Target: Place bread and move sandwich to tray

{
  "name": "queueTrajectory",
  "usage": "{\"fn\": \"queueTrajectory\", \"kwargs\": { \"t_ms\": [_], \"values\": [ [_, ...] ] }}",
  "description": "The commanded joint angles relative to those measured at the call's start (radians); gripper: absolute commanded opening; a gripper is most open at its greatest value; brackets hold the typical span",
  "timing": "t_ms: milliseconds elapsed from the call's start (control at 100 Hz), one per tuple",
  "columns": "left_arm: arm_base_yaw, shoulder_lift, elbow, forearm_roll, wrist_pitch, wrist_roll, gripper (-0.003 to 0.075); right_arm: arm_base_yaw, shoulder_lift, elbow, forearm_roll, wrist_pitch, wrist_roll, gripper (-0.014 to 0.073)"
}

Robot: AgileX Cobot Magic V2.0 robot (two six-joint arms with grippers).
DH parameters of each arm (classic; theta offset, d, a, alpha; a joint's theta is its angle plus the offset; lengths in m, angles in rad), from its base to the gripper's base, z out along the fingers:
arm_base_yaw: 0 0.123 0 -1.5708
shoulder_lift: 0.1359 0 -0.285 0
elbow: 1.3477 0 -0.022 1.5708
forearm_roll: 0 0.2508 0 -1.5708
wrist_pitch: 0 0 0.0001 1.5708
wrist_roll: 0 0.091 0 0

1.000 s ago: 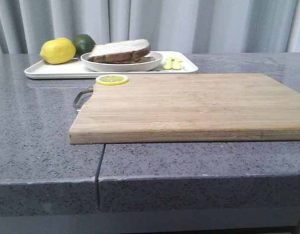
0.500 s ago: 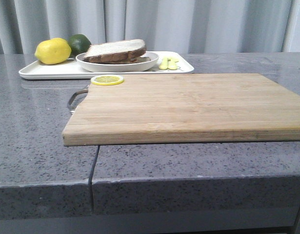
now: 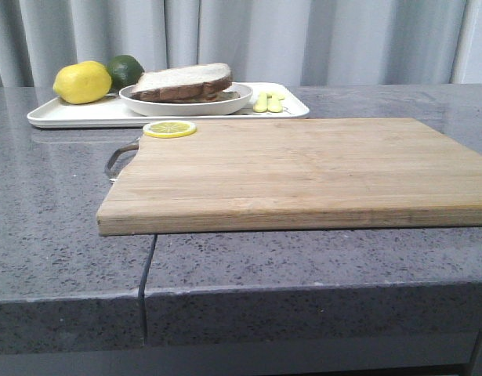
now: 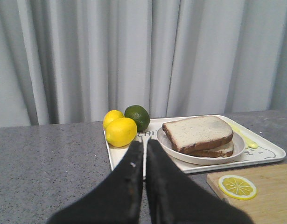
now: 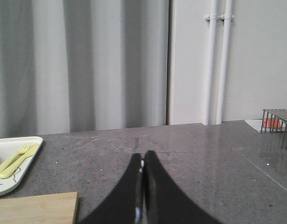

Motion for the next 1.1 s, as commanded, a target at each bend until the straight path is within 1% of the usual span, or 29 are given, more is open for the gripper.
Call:
{"fn": "queueTrajectory", "kwargs": {
  "t_ms": [0, 180, 300, 350, 410, 480, 580, 740, 840, 950, 1040, 1090],
  "values": [
    [-0.010, 0.003, -0.026, -0.004, -0.067, 0.002, -0.0020, -0.006, 0.005, -0.028, -0.055, 0.003, -0.008, -0.0069],
    [-0.010, 0.003, -0.026, -0.004, -0.067, 0.002, -0.0019, -0.006, 0.005, -0.028, -0.055, 0.003, -0.008, -0.0069],
    [-0.010, 0.003, -0.019, 0.039, -0.070, 0.012, -0.0020, -0.006, 0.005, -0.028, -0.055, 0.003, -0.008, -0.0069],
    [-0.010, -0.004, -0.006, 0.089, -0.069, 0.012, -0.0020, -0.006, 0.005, -0.028, -0.054, 0.003, -0.008, -0.0069],
    [-0.010, -0.017, 0.021, 0.205, -0.067, 0.012, -0.0020, -0.006, 0.005, -0.028, -0.054, 0.001, -0.008, -0.0069],
    [-0.010, -0.043, 0.065, 0.228, -0.048, 0.012, -0.0020, -0.006, 0.005, -0.028, -0.054, 0.003, -0.008, -0.0069],
    [-0.003, -0.122, 0.142, 0.232, -0.011, 0.012, -0.0020, -0.006, 0.005, -0.028, -0.054, 0.003, -0.008, -0.0069],
    [0.069, -0.296, 0.251, 0.232, 0.060, 0.012, -0.0020, -0.006, 0.005, -0.028, -0.054, 0.003, -0.008, -0.0069],
    [0.116, -0.398, 0.284, 0.232, 0.124, 0.012, -0.0020, -0.006, 0.005, -0.028, -0.054, 0.003, -0.008, -0.0069],
    [0.158, -0.469, 0.308, 0.232, 0.199, 0.012, -0.0020, -0.006, 0.005, -0.028, -0.054, 0.003, -0.008, -0.0069],
    [0.166, -0.516, 0.331, 0.232, 0.206, 0.012, -0.0020, -0.006, 0.005, -0.028, -0.054, 0.003, -0.008, -0.0069],
    [0.166, -0.524, 0.331, 0.232, 0.241, 0.012, -0.0020, -0.006, 0.005, -0.028, -0.054, 0.003, -0.008, -0.0069]
  ]
}}
